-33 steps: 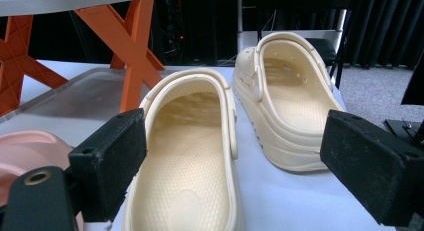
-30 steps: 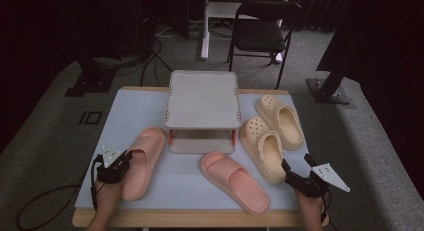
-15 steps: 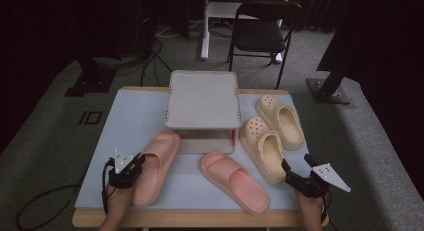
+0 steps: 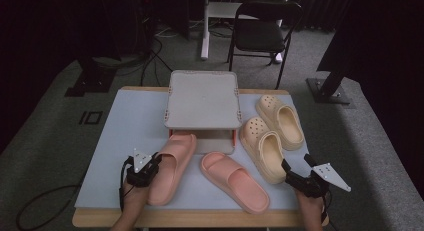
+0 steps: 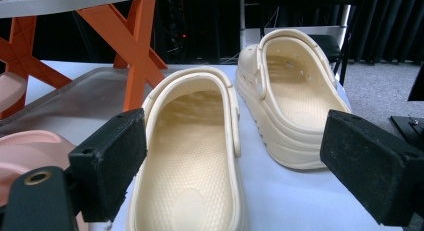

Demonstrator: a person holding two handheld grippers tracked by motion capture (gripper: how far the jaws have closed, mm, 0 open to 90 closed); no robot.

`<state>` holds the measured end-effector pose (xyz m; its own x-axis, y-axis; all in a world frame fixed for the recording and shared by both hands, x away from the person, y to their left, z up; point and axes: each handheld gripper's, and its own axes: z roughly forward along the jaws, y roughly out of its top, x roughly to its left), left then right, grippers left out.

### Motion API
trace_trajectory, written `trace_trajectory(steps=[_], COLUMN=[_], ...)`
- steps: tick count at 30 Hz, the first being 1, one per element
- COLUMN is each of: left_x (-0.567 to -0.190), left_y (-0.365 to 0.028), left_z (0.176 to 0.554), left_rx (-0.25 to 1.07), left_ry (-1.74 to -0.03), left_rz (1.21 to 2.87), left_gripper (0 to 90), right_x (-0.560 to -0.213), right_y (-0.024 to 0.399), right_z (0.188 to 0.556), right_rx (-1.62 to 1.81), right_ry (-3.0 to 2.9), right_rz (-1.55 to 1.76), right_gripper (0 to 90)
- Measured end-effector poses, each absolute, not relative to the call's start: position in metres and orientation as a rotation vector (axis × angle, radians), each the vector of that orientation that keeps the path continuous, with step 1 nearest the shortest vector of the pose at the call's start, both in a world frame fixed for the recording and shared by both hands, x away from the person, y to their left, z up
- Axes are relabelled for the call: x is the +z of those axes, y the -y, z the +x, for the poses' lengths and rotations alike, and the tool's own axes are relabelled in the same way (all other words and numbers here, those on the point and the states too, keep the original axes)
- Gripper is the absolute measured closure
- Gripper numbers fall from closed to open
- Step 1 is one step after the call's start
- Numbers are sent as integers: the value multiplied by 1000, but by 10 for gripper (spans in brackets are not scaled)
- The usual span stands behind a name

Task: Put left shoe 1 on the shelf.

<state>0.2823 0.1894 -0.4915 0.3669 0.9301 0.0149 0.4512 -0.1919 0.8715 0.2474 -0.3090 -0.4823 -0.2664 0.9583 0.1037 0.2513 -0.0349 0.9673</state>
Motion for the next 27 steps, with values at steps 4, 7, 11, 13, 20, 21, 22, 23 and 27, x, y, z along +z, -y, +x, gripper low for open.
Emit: trace_trajectory(steps=[4, 7, 11, 13, 20, 21, 22, 23, 27], left_x=[-493, -495, -498, -498, -499, -499, -498, -498, -501], left_y=[-184, -178, -170, -168, -158, -156, -155, -154, -148], left_z=[288, 294, 300, 303, 316, 318, 319, 322, 329], left_rx=[726, 719, 736, 740, 759, 763, 766, 769, 786], left_ry=[-1222, -1230, -1227, -1231, -1253, -1259, -1259, -1259, -1278], left_rz=[1794, 1785, 1790, 1784, 1751, 1744, 1745, 1746, 1730], left_gripper=[833, 832, 833, 832, 832, 832, 832, 832, 832], right_x=[-483, -483, -484, -484, -485, -486, -486, -486, -486], right_y=[311, 312, 315, 315, 317, 317, 318, 318, 319], right_z=[247, 247, 247, 248, 248, 248, 248, 248, 248], right_rx=[1346, 1351, 1355, 1356, 1357, 1357, 1357, 1357, 1360], right_ry=[-1571, -1567, -1563, -1564, -1567, -1567, -1564, -1564, -1561], right_rz=[1299, 1305, 1310, 1309, 1308, 1308, 1311, 1311, 1312], right_gripper=[110, 110, 110, 110, 110, 110, 110, 110, 110])
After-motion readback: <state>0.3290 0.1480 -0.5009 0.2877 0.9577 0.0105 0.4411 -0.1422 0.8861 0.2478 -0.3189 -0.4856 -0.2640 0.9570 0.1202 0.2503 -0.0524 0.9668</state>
